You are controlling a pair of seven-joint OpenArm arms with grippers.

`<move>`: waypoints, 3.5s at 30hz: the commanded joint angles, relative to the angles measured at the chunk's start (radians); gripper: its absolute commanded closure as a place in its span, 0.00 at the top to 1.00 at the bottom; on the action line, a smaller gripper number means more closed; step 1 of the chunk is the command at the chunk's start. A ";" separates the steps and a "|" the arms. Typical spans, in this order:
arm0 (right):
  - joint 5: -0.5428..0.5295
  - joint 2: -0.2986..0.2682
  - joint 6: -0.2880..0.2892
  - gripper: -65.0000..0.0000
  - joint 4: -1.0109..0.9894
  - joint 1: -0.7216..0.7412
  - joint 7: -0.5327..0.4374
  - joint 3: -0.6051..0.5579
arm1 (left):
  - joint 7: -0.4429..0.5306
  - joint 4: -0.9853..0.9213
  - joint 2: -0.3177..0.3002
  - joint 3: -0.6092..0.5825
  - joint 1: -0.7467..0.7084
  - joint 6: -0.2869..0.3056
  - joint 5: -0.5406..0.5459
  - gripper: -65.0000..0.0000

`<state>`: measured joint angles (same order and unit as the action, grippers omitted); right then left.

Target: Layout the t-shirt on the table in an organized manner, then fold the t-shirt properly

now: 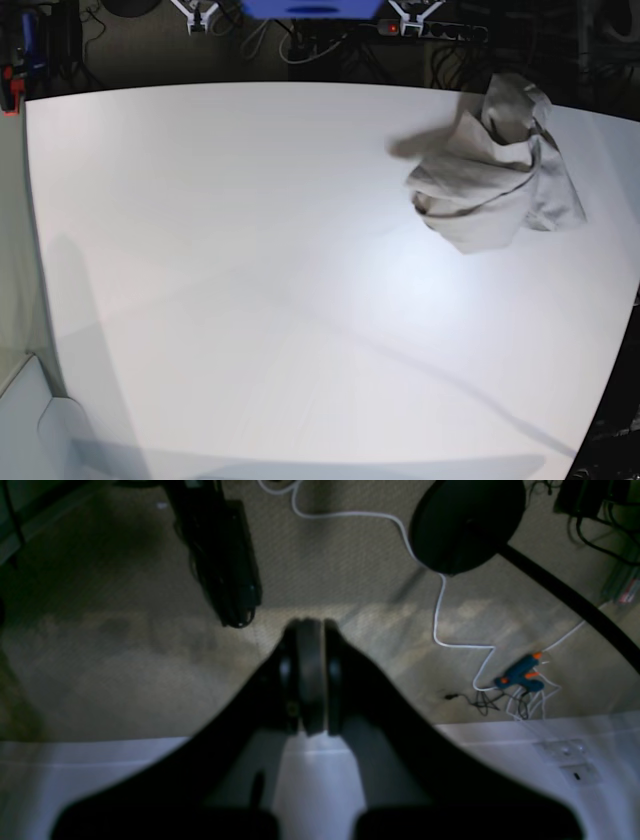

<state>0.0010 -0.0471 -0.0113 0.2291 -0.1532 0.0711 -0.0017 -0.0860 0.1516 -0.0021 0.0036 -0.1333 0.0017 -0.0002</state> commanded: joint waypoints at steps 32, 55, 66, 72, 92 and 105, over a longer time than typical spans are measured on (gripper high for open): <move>0.001 -0.072 0.017 0.00 0.731 -0.564 -0.037 0.012 | -0.007 0.997 -0.144 0.002 -0.653 0.008 0.001 0.00; 0.001 -0.115 0.017 0.00 1.769 -1.021 -0.034 0.010 | -0.159 1.861 -0.172 0.100 -0.994 0.007 0.001 0.00; 0.001 -0.115 0.017 0.00 1.774 -0.980 -0.004 0.004 | -0.159 1.876 -0.100 0.172 -0.938 0.010 0.002 0.19; 0.001 -0.115 0.017 0.00 1.774 -0.940 0.051 0.004 | -0.097 1.876 -0.082 0.172 -0.899 0.010 0.002 0.57; 0.001 -0.112 0.017 0.00 1.782 -0.863 0.052 0.002 | -0.182 1.871 -0.049 0.510 -0.702 0.011 0.343 0.60; 0.001 -0.110 0.017 0.00 1.779 -0.845 0.055 0.002 | -0.280 1.874 -0.046 0.517 -0.609 0.027 0.348 0.59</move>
<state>0.0010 -0.1543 0.0040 1.9961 -0.9817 0.1467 -0.0010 -0.3927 2.0075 -0.0444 0.5163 -0.7330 0.0227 0.3454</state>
